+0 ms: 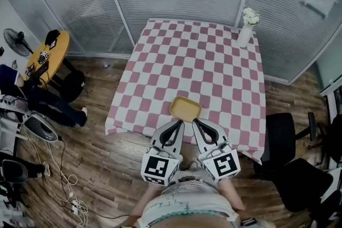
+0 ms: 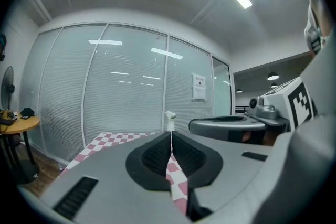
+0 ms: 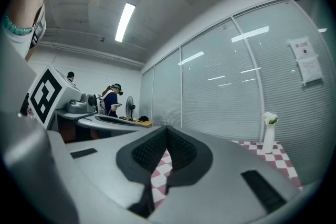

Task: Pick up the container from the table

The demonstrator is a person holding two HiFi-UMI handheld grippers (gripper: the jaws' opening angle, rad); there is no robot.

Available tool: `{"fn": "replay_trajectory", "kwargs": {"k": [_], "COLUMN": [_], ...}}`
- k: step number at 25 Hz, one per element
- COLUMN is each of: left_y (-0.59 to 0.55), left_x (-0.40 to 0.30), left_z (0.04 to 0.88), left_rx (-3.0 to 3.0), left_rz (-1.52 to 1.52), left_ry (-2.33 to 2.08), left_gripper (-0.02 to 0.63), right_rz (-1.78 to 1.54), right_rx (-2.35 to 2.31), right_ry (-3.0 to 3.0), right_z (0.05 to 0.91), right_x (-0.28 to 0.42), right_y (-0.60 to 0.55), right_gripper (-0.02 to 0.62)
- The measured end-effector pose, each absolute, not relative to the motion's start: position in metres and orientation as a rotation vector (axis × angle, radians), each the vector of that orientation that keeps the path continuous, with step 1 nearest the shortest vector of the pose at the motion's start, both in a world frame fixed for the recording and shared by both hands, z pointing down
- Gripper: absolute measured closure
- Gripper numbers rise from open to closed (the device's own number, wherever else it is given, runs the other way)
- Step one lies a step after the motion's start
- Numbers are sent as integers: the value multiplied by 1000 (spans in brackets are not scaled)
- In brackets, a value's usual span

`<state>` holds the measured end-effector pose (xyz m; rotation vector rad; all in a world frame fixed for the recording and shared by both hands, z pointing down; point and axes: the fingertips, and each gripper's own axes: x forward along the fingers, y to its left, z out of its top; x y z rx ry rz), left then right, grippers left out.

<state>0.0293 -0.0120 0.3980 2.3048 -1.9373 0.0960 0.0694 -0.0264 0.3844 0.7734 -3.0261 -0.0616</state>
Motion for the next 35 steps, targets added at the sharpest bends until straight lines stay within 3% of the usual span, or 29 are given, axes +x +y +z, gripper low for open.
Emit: {"fn": "replay_trajectory", "kwargs": {"k": [10, 35], "left_y": [-84, -140], "left_x": [-6, -81], "left_z": [386, 397], "left_rx": [2554, 2756], "left_rz": [117, 47], "left_ry": [-1655, -1345], "left_gripper": [589, 589], "right_rz": [-69, -63], "right_rx": [1124, 1424], "right_ry": [-2900, -2731], "right_z": [379, 402], "right_x": [37, -29], "right_y": [-85, -133], "right_gripper": [601, 602]}}
